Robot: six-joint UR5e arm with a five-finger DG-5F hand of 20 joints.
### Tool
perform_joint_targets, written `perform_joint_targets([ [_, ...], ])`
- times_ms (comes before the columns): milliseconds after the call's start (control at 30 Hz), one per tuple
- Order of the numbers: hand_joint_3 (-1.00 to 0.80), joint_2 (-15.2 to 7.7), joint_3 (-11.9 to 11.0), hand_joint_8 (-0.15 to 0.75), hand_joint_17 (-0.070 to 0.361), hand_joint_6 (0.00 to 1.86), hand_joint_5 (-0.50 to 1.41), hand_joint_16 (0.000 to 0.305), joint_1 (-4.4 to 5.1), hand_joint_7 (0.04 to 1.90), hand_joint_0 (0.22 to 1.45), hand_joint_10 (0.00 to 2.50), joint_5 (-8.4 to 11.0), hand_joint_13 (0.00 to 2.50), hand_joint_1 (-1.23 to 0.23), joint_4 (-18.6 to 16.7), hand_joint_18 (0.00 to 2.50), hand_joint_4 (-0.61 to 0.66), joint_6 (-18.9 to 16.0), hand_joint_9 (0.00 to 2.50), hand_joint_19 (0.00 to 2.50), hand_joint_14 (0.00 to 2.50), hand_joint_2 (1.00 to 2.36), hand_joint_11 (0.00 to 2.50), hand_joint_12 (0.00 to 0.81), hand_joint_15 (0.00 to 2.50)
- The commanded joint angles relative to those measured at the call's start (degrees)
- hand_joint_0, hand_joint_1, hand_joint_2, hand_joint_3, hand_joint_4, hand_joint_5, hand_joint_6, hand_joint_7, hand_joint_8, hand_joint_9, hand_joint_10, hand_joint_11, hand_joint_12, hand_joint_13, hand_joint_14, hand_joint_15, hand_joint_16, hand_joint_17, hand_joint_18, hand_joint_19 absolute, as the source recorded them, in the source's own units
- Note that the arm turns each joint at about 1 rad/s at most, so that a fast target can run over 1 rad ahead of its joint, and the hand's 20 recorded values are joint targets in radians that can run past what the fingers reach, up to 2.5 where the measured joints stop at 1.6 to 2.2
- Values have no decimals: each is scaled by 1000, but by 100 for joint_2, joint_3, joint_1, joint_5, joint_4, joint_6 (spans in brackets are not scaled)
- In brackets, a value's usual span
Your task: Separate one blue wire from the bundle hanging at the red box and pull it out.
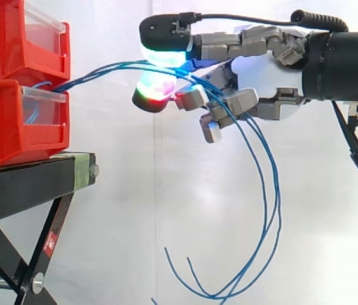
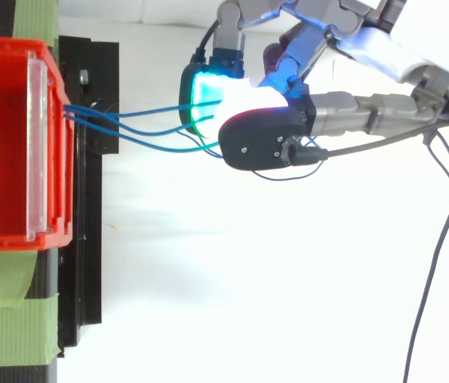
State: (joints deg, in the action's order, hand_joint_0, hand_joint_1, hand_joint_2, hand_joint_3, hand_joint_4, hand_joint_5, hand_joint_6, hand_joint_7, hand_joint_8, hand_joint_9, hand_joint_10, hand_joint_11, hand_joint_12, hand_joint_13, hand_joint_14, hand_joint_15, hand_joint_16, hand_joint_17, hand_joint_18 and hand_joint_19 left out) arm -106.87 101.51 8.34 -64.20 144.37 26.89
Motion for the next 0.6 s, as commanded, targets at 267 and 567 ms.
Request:
perform_joint_targets([
  [267, -118, 0, 0, 328, 119, 774, -178, 53, 1, 1234, 577, 22, 21, 1244, -863, -14, 853, 116, 0, 960, 1126, 632, 1028, 1222, 336, 1583],
  [567, -314, 0, 0, 337, 122, 785, -200, 54, 1, 1192, 570, 22, 13, 1213, -883, 4, 816, 138, 0, 903, 1117, 625, 1017, 1201, 342, 1558],
])
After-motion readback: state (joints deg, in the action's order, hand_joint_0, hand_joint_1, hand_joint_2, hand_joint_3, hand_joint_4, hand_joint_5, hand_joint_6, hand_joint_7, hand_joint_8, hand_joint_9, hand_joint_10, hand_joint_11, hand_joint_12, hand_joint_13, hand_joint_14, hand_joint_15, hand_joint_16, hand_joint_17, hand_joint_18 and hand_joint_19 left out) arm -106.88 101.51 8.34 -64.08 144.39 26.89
